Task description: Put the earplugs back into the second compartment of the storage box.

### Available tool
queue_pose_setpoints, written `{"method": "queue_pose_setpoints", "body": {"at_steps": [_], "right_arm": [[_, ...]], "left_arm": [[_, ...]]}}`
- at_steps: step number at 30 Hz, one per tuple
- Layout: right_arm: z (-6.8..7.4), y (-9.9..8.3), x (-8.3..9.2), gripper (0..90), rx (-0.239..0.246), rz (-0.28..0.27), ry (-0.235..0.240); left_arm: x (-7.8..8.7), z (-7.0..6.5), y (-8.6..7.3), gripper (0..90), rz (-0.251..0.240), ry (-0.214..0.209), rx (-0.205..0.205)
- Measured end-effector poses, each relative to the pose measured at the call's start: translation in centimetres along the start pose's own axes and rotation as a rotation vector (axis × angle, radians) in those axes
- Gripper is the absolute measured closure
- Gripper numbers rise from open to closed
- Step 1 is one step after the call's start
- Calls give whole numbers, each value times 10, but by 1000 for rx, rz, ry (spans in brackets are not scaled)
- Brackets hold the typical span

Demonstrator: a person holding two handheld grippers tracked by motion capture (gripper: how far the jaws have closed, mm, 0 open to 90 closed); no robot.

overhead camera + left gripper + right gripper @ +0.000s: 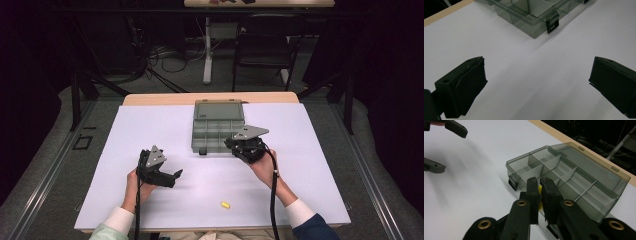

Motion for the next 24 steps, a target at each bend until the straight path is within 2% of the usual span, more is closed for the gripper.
{"method": "queue_pose_setpoints", "body": {"at_steps": [24], "right_arm": [[-17,11,-28,842,-9,15,-27]], "left_arm": [[-1,-1,0,0,-1,-4,2]]}}
Point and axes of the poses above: each handheld gripper's, and its own axes: x roughly backward along the jaws, y roughly out of its top, z roughly to its left, the point moved 5 cm from there along -x, roughly forward along the jaws, and after that the axes turned 15 degrees about -z, right-handed, at the moved point
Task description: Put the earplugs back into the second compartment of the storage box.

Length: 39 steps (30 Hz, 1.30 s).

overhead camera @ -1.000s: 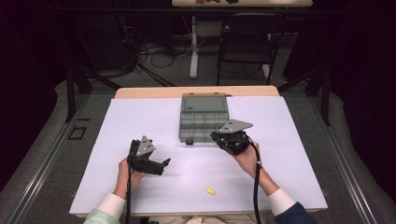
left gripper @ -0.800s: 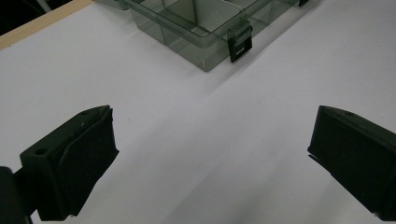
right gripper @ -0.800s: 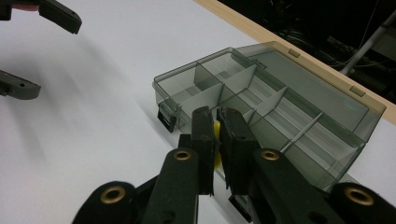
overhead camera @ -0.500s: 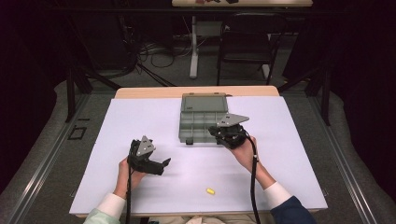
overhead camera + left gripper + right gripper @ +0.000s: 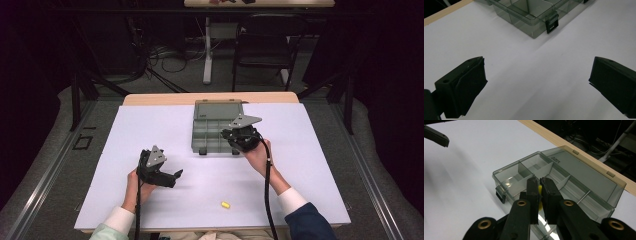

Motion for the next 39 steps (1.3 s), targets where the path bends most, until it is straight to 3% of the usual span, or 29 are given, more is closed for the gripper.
{"method": "queue_pose_setpoints", "body": {"at_steps": [39], "right_arm": [[-29,8,-50,843,-40,48,-35]], "left_arm": [[-2,-1,0,0,3,-5,-11]]}}
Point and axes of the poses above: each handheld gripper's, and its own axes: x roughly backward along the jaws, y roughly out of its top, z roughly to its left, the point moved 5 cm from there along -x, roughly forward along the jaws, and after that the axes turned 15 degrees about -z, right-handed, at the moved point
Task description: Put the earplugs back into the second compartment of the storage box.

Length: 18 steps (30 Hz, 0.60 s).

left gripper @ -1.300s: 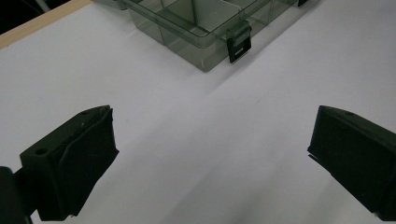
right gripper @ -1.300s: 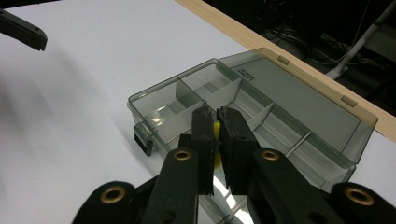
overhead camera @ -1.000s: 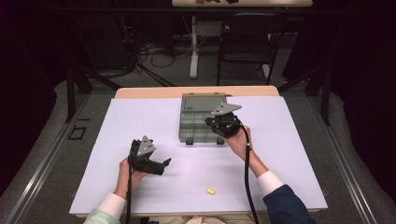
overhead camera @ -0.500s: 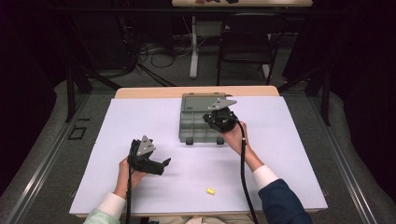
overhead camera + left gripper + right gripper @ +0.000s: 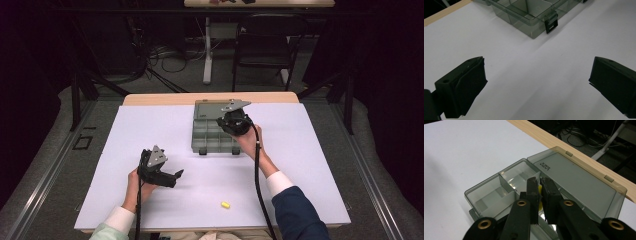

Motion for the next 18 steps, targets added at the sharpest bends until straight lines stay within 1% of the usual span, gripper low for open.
{"method": "queue_pose_setpoints", "body": {"at_steps": [3,7,13,18], "right_arm": [[2,1,-3,843,0,4,4],[2,3,-9,843,2,12,6],[-1,3,-16,843,-3,26,-3],[-3,3,-19,843,8,30,-6]], "left_arm": [[0,-1,0,0,3,-5,-6],[0,0,0,1,1,-3,-4],[0,0,0,1,-1,-2,-4],[0,0,1,1,-6,-6,-4]]}}
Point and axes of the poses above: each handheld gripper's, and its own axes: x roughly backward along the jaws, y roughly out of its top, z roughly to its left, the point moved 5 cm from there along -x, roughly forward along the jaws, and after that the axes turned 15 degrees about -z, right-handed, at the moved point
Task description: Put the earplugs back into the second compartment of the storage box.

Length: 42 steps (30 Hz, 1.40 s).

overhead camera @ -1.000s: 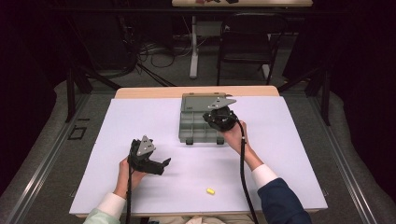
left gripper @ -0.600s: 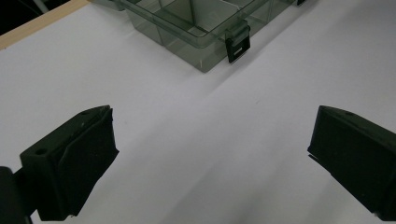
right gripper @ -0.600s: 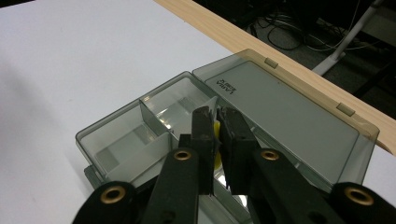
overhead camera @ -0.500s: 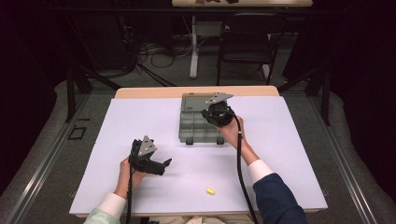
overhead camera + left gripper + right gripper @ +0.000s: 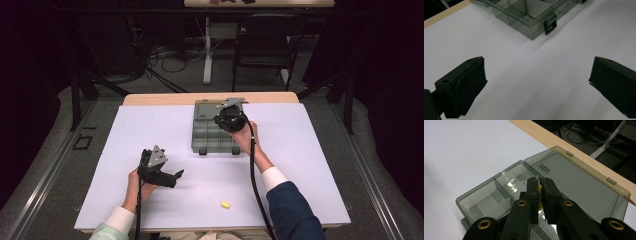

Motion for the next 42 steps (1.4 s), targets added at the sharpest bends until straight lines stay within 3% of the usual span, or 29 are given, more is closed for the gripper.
{"method": "queue_pose_setpoints", "body": {"at_steps": [14,23,32,42], "right_arm": [[-2,4,-12,843,5,23,-7],[2,-3,-25,842,26,73,-8],[6,-14,-38,824,61,159,-7],[4,-12,-33,744,41,138,-3]], "left_arm": [[1,1,0,1,-3,6,-2],[0,0,0,1,-3,-1,1],[1,0,1,1,-9,-1,0],[1,1,1,1,-11,2,-4]]}}
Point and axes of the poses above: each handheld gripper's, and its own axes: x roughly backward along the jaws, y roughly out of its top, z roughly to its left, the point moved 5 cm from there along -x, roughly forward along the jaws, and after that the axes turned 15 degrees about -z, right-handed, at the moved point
